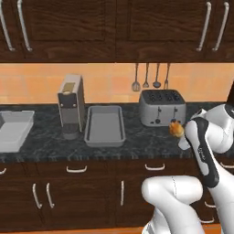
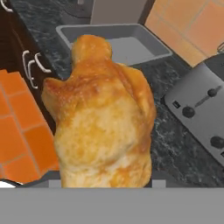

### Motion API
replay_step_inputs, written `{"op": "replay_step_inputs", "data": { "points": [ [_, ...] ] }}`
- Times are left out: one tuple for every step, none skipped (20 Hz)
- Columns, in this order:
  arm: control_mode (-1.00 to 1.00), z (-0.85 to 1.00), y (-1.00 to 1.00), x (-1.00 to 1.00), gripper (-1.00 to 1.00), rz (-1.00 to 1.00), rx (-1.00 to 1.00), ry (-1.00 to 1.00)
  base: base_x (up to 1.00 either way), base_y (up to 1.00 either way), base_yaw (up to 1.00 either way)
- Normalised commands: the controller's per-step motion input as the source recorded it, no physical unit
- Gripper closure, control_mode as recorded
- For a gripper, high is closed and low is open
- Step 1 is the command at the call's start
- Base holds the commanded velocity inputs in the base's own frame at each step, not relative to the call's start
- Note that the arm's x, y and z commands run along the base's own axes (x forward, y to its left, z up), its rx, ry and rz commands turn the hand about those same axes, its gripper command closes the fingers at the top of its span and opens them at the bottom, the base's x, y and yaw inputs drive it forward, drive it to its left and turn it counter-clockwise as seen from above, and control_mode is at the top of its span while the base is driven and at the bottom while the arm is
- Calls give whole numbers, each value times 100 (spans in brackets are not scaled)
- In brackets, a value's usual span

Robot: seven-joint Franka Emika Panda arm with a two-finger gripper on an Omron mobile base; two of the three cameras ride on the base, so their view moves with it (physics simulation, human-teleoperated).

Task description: Place one lime and one chicken drumstick in each tupperware on the nearby counter, to pack two identical lunches.

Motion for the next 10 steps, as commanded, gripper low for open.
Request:
{"op": "replay_step_inputs", "data": {
  "points": [
    [100,0,0,0,100,0,0,0,58,100,-5],
    [100,0,0,0,100,0,0,0,66,100,-6],
    [100,0,0,0,100,0,0,0,69,100,-6],
    [100,0,0,0,100,0,0,0,72,100,-7],
    [100,0,0,0,100,0,0,0,76,100,-8],
    [100,0,0,0,100,0,0,0,78,100,-8],
    [100,0,0,0,100,0,0,0,79,100,-8],
    [100,0,0,0,100,0,0,0,78,100,-8],
    [100,0,0,0,100,0,0,0,79,100,-10],
    [100,0,0,0,100,0,0,0,77,100,-11]
  ]
}}
